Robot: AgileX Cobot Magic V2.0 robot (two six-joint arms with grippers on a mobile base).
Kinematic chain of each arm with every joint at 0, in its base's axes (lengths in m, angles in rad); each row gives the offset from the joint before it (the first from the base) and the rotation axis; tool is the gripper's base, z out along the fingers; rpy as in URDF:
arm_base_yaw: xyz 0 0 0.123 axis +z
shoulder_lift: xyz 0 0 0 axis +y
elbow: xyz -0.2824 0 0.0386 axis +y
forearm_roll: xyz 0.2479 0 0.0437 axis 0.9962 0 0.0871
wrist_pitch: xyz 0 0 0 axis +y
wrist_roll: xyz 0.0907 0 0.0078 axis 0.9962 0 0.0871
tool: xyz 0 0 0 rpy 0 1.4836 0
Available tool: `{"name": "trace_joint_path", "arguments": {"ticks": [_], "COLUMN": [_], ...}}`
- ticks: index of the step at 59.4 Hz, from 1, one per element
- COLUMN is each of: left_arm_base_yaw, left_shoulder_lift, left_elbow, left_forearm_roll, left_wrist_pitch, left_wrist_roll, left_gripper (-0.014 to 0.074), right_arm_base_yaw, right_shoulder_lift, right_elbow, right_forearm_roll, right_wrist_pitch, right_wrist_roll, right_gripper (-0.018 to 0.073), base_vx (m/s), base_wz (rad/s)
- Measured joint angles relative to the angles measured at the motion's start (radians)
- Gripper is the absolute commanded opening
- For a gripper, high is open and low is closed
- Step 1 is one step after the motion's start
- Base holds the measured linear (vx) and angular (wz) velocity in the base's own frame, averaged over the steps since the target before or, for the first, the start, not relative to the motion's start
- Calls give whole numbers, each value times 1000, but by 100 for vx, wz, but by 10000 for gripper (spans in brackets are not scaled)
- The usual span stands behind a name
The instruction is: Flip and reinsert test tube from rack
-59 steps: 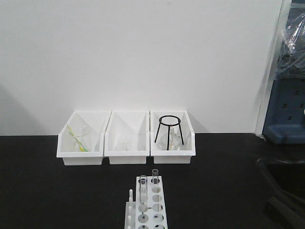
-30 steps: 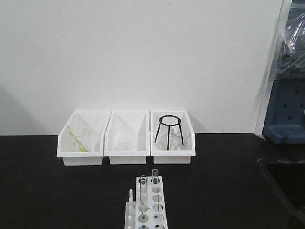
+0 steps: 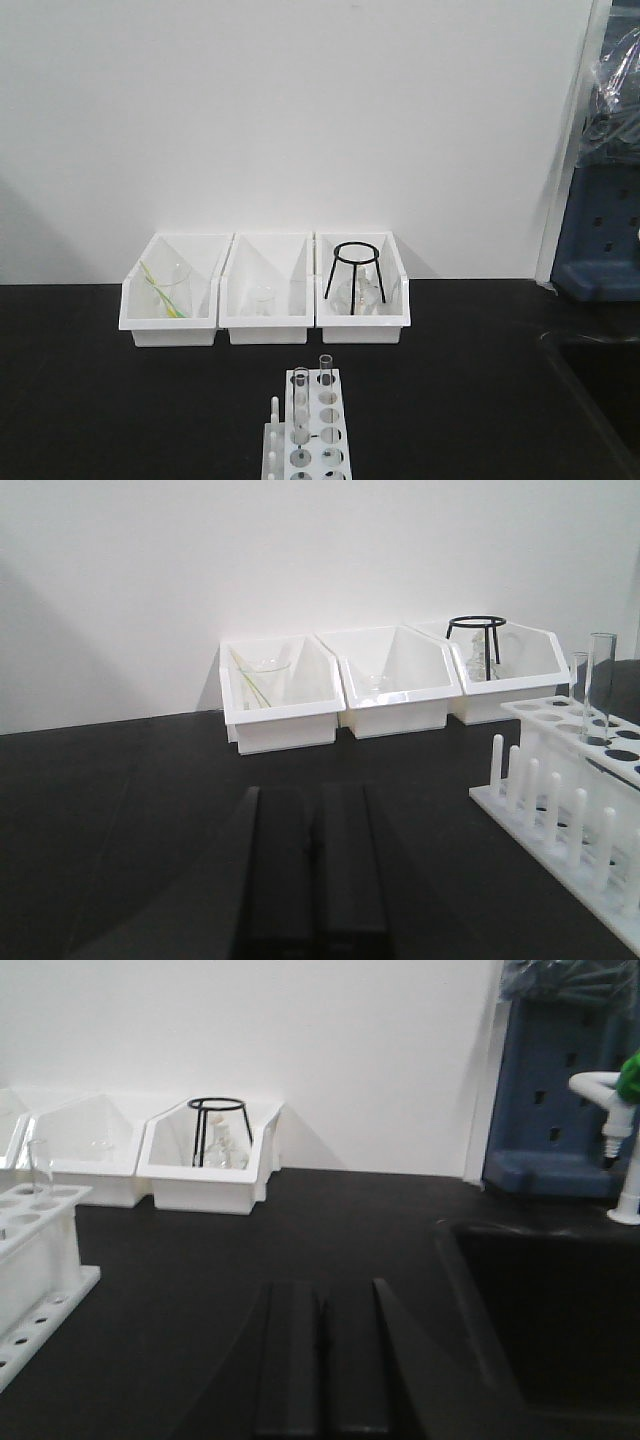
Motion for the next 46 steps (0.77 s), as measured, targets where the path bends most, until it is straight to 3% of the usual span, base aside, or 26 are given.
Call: {"name": "trace_joint_path", "arguments": {"ticks": [46], "left_arm_base_yaw": [0], "left_shoulder_lift": [0], "left_elbow": [0], "left_forearm_roll": [0], "left_wrist_pitch": [0], "left_wrist_roll": [0], "left_gripper": [-6], "right_arm_base_yaw": [-3], "right_shoulder_lift": [-48], "right_elbow": [0], "right_forearm_roll": [4], "right_wrist_pitch": [15], "right_wrist_roll": [-6], "right_gripper": [-11], "base_vx": [0], "base_wz": [0]}}
